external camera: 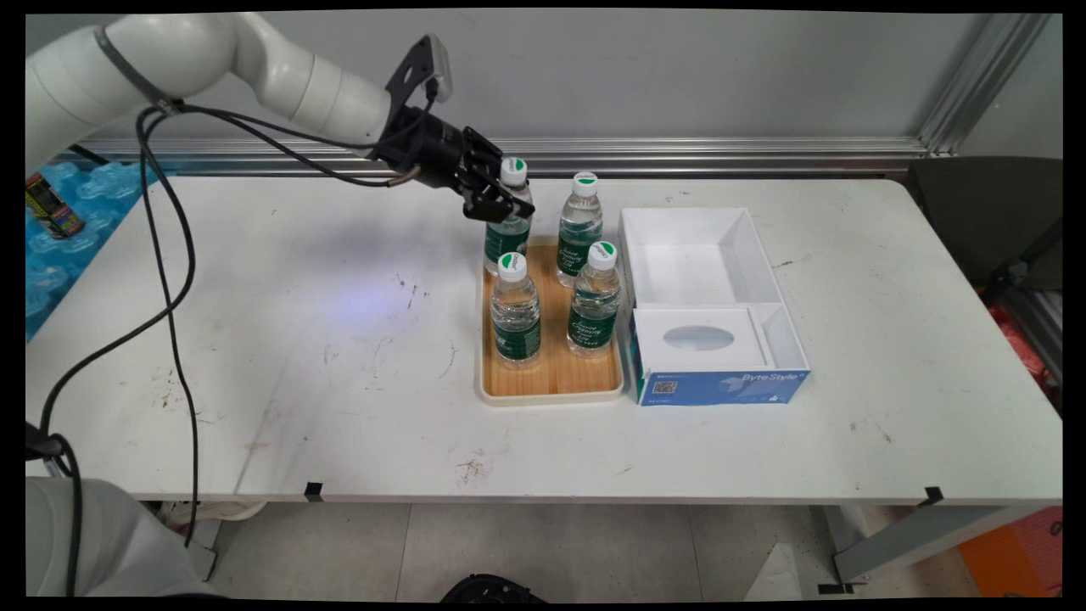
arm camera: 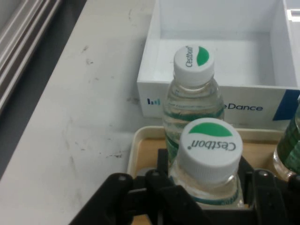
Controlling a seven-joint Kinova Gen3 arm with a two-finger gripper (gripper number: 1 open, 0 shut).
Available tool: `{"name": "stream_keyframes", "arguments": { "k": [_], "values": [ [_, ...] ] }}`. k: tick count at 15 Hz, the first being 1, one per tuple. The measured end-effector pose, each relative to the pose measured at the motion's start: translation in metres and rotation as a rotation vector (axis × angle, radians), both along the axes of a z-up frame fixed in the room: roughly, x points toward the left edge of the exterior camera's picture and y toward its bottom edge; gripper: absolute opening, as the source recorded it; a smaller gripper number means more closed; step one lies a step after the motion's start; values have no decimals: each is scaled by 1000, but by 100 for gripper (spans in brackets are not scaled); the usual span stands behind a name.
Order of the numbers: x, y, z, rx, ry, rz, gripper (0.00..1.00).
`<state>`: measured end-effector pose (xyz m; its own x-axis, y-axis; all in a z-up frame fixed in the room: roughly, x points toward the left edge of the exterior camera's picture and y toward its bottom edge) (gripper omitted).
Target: Place the picked object on the tray
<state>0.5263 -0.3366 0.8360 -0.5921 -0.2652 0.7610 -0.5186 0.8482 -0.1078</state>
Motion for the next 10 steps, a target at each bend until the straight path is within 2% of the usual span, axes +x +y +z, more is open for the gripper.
{"name": "stream_keyframes", "arguments": {
  "k": [10],
  "values": [
    [-5,-2,-29,-1,19,-28,0]
  ]
}}
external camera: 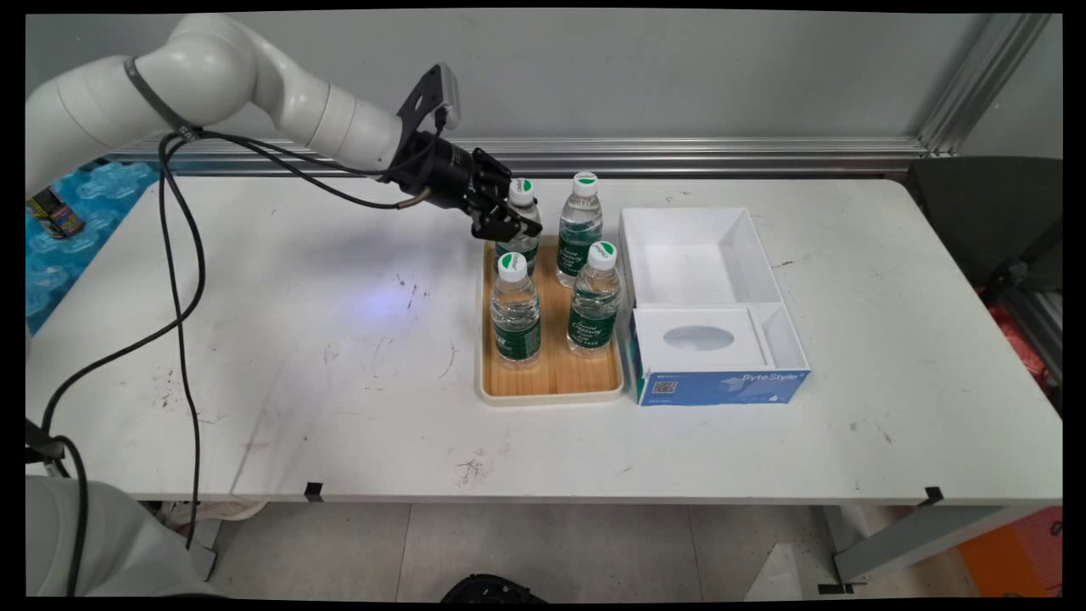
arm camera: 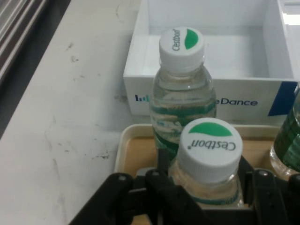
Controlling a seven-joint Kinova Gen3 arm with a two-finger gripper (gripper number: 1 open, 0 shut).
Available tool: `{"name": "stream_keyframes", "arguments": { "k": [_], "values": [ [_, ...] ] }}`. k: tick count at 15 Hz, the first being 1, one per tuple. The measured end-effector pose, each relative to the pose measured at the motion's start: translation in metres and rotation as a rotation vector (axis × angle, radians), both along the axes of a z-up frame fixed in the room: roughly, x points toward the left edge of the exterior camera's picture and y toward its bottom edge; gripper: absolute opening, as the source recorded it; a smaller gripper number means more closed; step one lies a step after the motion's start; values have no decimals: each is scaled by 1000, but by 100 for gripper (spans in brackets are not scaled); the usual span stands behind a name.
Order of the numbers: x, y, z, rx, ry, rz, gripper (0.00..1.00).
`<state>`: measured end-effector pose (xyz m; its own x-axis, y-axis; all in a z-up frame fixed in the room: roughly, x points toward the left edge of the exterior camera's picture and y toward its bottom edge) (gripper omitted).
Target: Place the picked object on the tray
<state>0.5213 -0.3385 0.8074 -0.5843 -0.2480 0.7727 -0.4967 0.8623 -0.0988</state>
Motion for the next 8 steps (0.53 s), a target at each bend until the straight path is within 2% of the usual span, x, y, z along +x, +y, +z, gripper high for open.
{"name": "stream_keyframes", "arguments": {
  "k": [6,7,8],
  "values": [
    [0,0,-9,-3,6,-5,0],
    [0,0,-10,-3,6,-6,100],
    [0,0,-11,-4,7,-7,100]
  ]
}}
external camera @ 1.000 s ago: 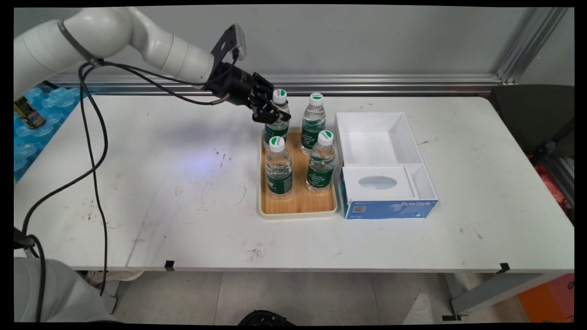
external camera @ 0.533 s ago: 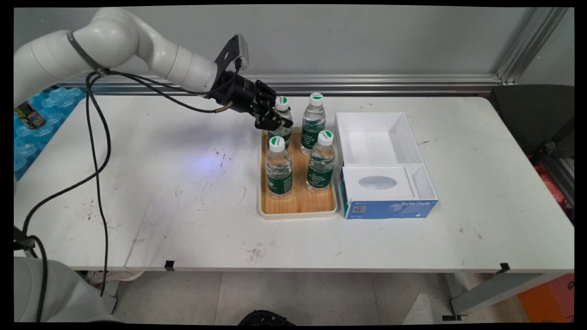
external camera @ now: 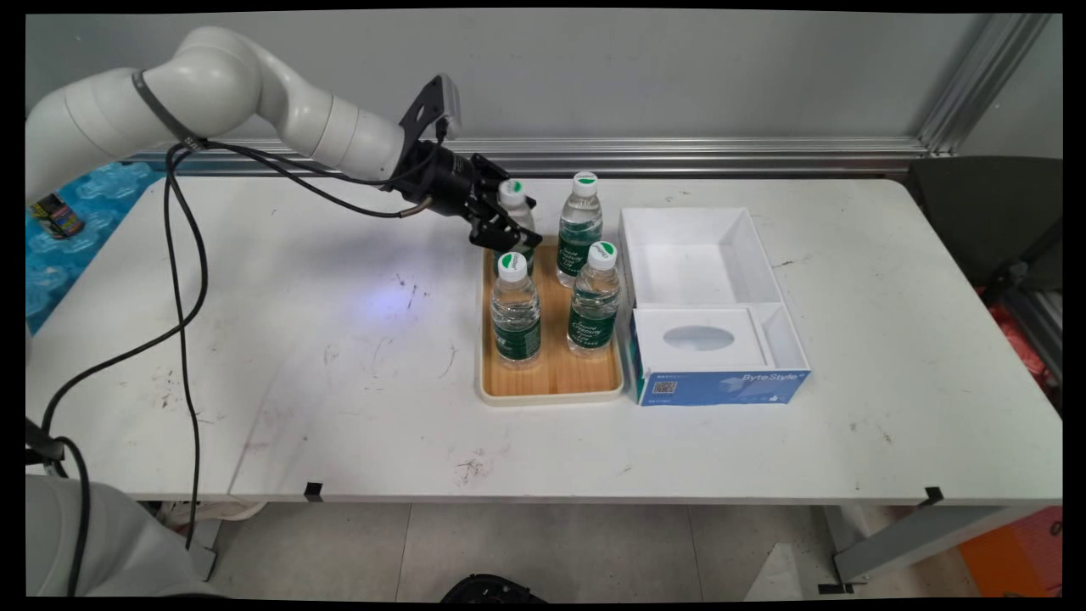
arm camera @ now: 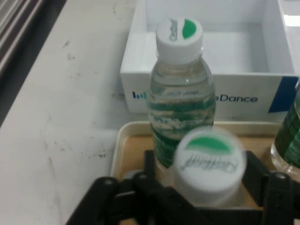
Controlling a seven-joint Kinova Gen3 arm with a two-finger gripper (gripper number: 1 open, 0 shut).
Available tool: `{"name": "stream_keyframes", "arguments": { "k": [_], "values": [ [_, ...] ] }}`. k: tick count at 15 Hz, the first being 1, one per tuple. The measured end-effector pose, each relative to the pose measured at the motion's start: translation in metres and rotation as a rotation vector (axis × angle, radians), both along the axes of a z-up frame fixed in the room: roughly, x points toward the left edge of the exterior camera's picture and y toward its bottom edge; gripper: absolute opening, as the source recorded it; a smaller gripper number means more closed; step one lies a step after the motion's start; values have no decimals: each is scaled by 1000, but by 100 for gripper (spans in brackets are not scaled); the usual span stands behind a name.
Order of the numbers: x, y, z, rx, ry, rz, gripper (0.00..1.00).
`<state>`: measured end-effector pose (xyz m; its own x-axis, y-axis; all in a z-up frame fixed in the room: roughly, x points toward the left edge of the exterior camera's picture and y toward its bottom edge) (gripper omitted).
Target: Place the picked object on the tray
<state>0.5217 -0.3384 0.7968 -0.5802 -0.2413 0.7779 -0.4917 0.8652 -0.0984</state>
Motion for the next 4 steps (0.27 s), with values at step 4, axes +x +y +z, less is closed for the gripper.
{"name": "stream_keyframes", "arguments": {
  "k": [4],
  "values": [
    [1,1,1,-1,0,0,100]
  ]
}}
